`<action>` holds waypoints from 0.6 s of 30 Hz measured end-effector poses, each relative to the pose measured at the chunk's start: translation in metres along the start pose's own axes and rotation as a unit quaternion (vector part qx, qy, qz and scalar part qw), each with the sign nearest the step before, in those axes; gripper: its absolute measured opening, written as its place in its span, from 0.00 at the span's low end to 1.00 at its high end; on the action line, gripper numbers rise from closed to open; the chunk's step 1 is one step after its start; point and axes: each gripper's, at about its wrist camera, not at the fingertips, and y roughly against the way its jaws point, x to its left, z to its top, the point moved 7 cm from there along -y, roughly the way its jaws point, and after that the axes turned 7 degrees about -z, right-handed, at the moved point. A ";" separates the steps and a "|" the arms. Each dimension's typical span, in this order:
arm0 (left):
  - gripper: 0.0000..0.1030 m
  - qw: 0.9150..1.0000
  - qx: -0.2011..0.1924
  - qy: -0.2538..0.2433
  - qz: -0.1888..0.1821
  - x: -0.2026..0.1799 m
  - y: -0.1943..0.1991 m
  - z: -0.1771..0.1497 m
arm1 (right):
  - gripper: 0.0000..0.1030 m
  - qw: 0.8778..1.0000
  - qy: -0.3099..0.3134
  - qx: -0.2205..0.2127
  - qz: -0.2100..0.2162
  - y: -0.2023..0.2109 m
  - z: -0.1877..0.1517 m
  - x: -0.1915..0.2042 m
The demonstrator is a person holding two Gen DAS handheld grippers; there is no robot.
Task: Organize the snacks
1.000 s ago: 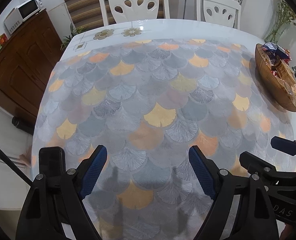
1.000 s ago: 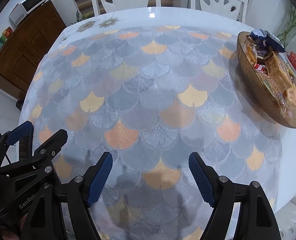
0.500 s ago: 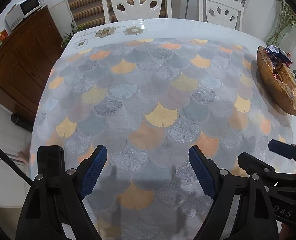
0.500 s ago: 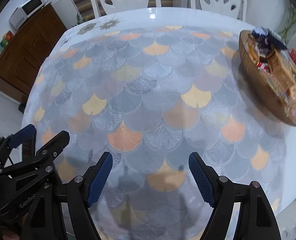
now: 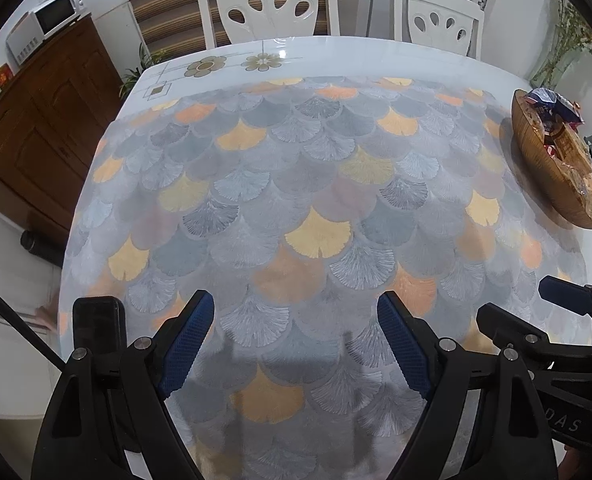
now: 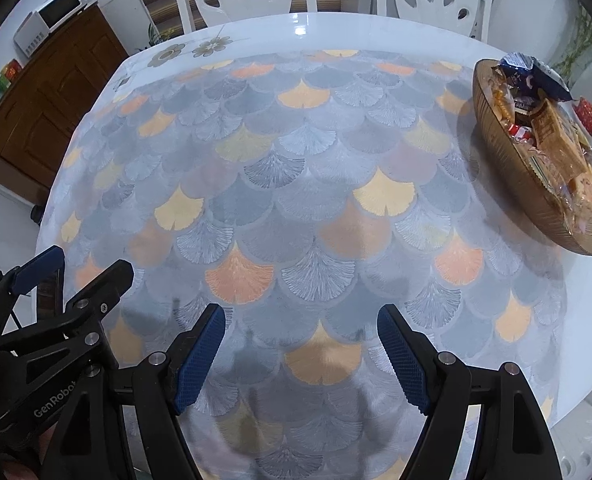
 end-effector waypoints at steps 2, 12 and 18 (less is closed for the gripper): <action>0.80 1.000 0.000 -0.001 -0.001 -0.001 0.000 0.000 | 0.74 1.000 -0.001 -0.001 -0.002 0.000 0.001 -0.002; 0.80 1.000 0.006 -0.003 -0.004 0.000 -0.003 0.002 | 0.74 1.000 -0.007 -0.012 0.003 0.005 0.005 -0.004; 0.80 1.000 0.004 -0.007 -0.004 -0.001 -0.002 0.003 | 0.74 1.000 -0.014 -0.010 0.009 0.004 0.007 -0.005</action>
